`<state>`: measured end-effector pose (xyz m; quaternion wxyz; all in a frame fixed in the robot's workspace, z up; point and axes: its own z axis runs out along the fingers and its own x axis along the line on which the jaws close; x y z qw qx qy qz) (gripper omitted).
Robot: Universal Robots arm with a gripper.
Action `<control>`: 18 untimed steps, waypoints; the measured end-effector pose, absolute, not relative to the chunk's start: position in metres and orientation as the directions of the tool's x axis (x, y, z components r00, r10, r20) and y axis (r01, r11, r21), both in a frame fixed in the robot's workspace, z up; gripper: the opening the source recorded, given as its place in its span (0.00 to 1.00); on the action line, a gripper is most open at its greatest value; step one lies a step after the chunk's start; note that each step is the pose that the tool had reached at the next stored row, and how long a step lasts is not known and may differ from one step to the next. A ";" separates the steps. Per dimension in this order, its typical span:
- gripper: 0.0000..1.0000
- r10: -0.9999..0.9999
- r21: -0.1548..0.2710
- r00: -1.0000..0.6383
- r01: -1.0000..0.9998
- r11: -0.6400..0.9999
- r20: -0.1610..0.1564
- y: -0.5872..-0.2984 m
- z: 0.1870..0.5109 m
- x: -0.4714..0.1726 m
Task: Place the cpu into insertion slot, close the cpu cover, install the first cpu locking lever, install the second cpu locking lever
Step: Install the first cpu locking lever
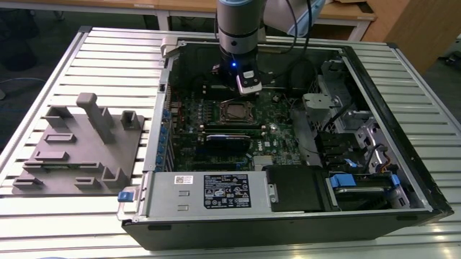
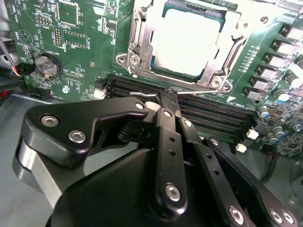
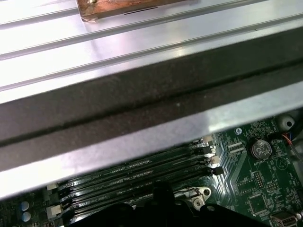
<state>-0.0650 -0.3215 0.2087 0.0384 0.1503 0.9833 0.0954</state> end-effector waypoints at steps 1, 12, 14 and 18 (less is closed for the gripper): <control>0.11 0.304 0.199 -0.951 0.289 0.936 -0.047 -0.321 0.209 -0.065; 0.11 0.339 0.196 -0.940 0.324 0.926 -0.048 -0.319 0.207 -0.063; 0.11 0.353 0.195 -0.934 0.337 0.921 -0.048 -0.319 0.207 -0.063; 0.11 0.387 0.194 -0.921 0.371 0.908 -0.049 -0.319 0.206 -0.063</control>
